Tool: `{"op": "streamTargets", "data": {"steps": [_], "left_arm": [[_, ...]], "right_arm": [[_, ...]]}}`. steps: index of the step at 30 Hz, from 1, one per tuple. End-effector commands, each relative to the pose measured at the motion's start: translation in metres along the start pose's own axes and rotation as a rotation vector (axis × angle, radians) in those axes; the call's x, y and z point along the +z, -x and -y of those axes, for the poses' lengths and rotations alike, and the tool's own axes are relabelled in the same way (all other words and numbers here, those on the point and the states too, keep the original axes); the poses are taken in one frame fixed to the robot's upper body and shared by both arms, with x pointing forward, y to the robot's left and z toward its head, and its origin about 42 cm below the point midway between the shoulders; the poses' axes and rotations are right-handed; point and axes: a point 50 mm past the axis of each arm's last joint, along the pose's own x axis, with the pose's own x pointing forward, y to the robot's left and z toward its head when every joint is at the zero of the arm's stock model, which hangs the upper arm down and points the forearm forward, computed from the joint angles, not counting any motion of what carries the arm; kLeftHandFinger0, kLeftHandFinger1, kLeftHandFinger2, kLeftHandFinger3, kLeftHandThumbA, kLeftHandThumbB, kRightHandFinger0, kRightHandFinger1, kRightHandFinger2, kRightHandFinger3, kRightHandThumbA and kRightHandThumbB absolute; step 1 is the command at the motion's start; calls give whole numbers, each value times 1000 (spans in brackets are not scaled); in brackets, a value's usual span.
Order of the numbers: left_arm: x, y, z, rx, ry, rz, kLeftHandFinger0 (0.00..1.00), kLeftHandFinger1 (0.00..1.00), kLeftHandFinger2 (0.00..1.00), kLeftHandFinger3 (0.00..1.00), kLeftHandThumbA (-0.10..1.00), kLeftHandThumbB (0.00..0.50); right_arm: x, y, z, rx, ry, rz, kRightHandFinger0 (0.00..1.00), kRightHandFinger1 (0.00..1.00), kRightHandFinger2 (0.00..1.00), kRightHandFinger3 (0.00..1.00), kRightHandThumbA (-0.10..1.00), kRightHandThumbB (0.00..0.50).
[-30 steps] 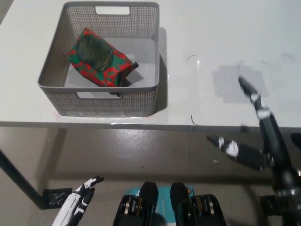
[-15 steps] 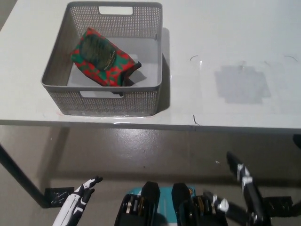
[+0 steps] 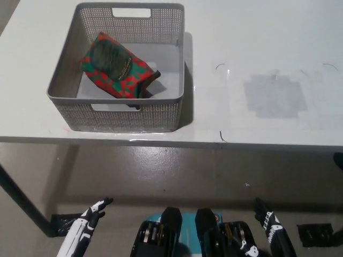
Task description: Use the right hand to pick up a bag of coffee beans on the right hand side and place it into a container on the left hand side
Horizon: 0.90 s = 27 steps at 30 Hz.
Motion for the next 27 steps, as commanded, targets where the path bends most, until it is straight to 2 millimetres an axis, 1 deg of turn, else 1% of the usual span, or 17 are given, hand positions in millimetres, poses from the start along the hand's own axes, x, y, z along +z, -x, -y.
{"op": "streamTargets", "data": {"steps": [1, 3, 4, 6, 7, 10, 11, 12, 15, 17, 19, 21, 22, 23, 25, 27], "left_arm": [[9, -5, -2, 32, 17, 74, 1000, 1000, 1000, 1000, 1000, 500], [9, -5, -1, 30, 23, 73, 1000, 1000, 1000, 1000, 1000, 498], [8, -5, 0, 25, 25, 70, 1000, 1000, 1000, 1000, 1000, 500], [9, -9, 1, 23, 17, 76, 1000, 1000, 1000, 1000, 1000, 499], [10, -12, 1, 21, 17, 75, 1000, 1000, 1000, 1000, 1000, 500], [9, -11, 0, 27, 19, 65, 1000, 1000, 1000, 1000, 1000, 500], [9, -10, -1, 31, 22, 62, 1000, 1000, 1000, 1000, 1000, 496], [9, -10, -1, 34, 23, 61, 1000, 1000, 1000, 1000, 1000, 491], [8, -9, 0, 34, 28, 60, 1000, 1000, 1000, 1000, 1000, 489], [8, -8, -1, 34, 28, 58, 1000, 1000, 1000, 1000, 1000, 490], [9, -9, -3, 36, 23, 59, 1000, 1000, 1000, 1000, 1000, 499], [10, -9, -2, 34, 22, 59, 1000, 1000, 1000, 1000, 1000, 499], [10, -10, -2, 33, 15, 64, 1000, 1000, 1000, 1000, 1000, 484], [10, -10, -2, 32, 14, 65, 1000, 1000, 1000, 1000, 1000, 483], [10, -10, -2, 31, 15, 64, 1000, 1000, 1000, 1000, 1000, 496], [11, -11, -3, 33, 6, 67, 1000, 1000, 1000, 1000, 1000, 494]], "right_arm": [[9, -8, 0, 6, -29, 94, 1000, 1000, 1000, 1000, 1000, 359], [8, -9, 0, 6, -20, 93, 1000, 1000, 1000, 1000, 1000, 332], [8, -7, 1, 4, -15, 91, 1000, 1000, 1000, 1000, 1000, 330], [9, -10, 3, -1, 8, 96, 1000, 1000, 1000, 1000, 985, 308], [10, -13, 5, 7, 42, 101, 1000, 1000, 1000, 1000, 986, 288], [10, -15, 3, 20, 76, 101, 1000, 1000, 1000, 1000, 962, 291], [10, -15, 3, 24, 76, 99, 1000, 1000, 1000, 1000, 956, 299], [9, -16, 3, 28, 78, 98, 1000, 1000, 1000, 1000, 948, 295], [10, -17, 2, 32, 98, 100, 1000, 1000, 1000, 1000, 960, 303], [10, -18, 2, 35, 109, 102, 1000, 1000, 1000, 1000, 965, 317], [10, -19, 1, 41, 128, 104, 1000, 1000, 1000, 1000, 964, 311], [10, -18, 2, 41, 143, 104, 1000, 1000, 1000, 1000, 964, 312], [10, -19, 2, 39, 154, 108, 1000, 1000, 1000, 1000, 961, 304], [10, -19, 2, 39, 159, 109, 1000, 1000, 1000, 1000, 951, 296], [10, -19, 2, 38, 164, 110, 1000, 1000, 1000, 1000, 928, 280], [11, -20, 2, 38, 163, 113, 1000, 1000, 1000, 1000, 922, 288]]}}
